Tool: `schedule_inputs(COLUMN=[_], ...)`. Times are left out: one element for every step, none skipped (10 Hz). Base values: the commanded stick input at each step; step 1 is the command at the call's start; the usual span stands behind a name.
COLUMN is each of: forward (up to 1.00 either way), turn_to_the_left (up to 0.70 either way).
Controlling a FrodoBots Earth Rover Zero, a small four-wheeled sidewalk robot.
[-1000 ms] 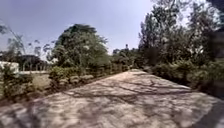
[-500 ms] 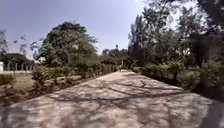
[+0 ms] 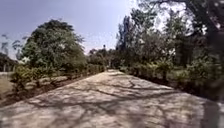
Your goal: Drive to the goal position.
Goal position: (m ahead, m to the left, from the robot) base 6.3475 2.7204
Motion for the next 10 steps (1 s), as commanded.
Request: schedule_inputs(forward=[0.50,0.50,0.50,0.50,0.50,0.50,0.50,0.50,0.50,0.50], turn_to_the_left=[0.00,0.00,0.00,0.00,0.00,0.00,0.00,0.00,0.00,0.00])
